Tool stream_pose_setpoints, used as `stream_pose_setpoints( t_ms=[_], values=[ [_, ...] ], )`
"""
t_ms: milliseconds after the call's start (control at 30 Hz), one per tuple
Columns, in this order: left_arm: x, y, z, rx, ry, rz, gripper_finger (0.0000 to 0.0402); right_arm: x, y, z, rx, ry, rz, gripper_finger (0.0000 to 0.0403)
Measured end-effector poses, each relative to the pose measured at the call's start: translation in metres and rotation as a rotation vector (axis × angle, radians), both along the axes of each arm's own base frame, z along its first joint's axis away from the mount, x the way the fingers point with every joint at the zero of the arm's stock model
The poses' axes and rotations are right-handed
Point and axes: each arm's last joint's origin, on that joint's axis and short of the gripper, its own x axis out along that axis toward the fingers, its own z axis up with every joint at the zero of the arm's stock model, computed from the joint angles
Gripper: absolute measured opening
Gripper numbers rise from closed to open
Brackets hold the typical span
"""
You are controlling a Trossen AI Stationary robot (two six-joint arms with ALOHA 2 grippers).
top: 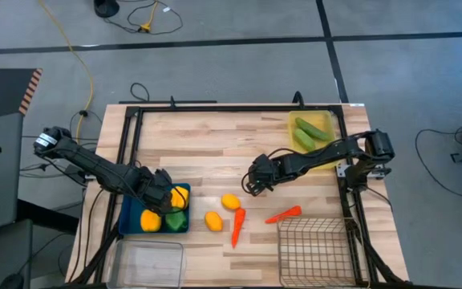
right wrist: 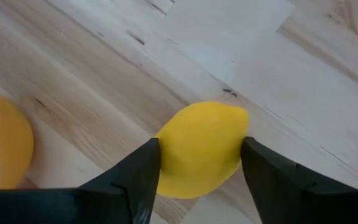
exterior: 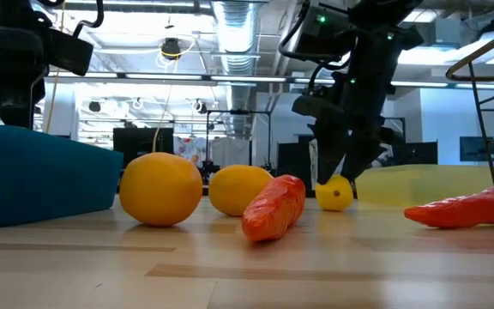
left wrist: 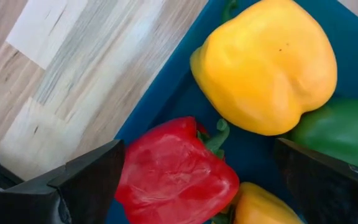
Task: Sort produce into baskets
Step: Put the yellow lemon into the wire basket
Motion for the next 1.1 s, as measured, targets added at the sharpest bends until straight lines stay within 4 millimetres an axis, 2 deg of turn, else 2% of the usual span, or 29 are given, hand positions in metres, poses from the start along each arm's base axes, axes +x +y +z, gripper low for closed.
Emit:
stream_pose_setpoints(
  t_ms=[300, 633, 800, 1100],
  values=[
    [0.0, 0.0, 0.0, -0.001, -0.004, 0.0, 0.0396, 0.0, 0.0, 0.001, -0.007, 0.006, 0.039, 0.0173],
    [0.006, -0.001, 0.002, 0.021, -0.079, 0.01, 0.0396, -0.001, 0.001, 0.004, -0.013, 0.009, 0.104, 0.0165],
    [0.009, -0.002, 0.01, 0.013, -0.103, 0.011, 0.0396, -0.008, 0.001, 0.021, 0.004, -0.03, 0.123, 0.0164],
    [0.022, -0.006, 0.043, 0.036, -0.245, -0.012, 0.0396, -0.025, 0.002, 0.069, 0.052, -0.189, 0.176, 0.0164]
  ],
)
